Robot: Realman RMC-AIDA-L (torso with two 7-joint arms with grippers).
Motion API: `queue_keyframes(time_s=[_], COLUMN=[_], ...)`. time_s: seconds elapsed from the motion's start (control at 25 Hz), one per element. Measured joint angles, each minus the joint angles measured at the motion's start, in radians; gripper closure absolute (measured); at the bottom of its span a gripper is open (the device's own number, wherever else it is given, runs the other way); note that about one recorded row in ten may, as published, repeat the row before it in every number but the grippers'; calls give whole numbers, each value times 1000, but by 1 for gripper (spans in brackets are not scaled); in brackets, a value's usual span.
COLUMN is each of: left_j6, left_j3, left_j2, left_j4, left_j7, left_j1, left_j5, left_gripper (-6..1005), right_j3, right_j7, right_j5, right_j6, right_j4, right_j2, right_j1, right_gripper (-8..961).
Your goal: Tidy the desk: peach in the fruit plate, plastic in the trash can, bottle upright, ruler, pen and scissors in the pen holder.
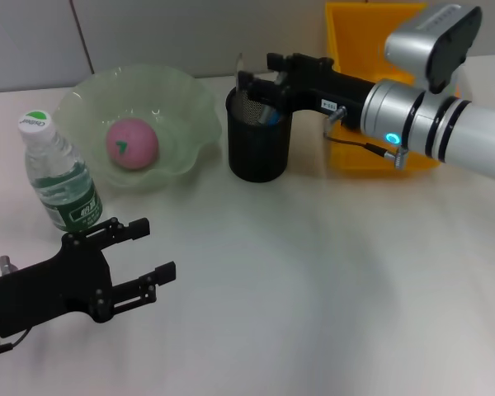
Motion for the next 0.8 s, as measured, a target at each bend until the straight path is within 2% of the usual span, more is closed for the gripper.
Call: queue_keyframes(time_s=[0.36,0.56,0.64,0.8], left_j6=[-7,-23,-24,-14], left_j3=[2,6,7,41], left_j2=[-3,-3,-3,0], left_j4=[-2,-24,-25,-22], left_j7=[-5,-8,-18,-58], left_j1=[4,4,4,6], left_j5=[0,3,6,12], left_gripper=[246,246,246,246], right_j3=[-18,-47,-47,-47], right_j7=[133,246,280,332], right_j5=[37,18,-5,-130], right_j6=[-155,-338,-429,-579], right_j4=[-71,-189,-225,-251], right_j2=[-8,-12,-23,-70], right_j1=[-84,-203,-250,-301], right_gripper=[305,275,243,139])
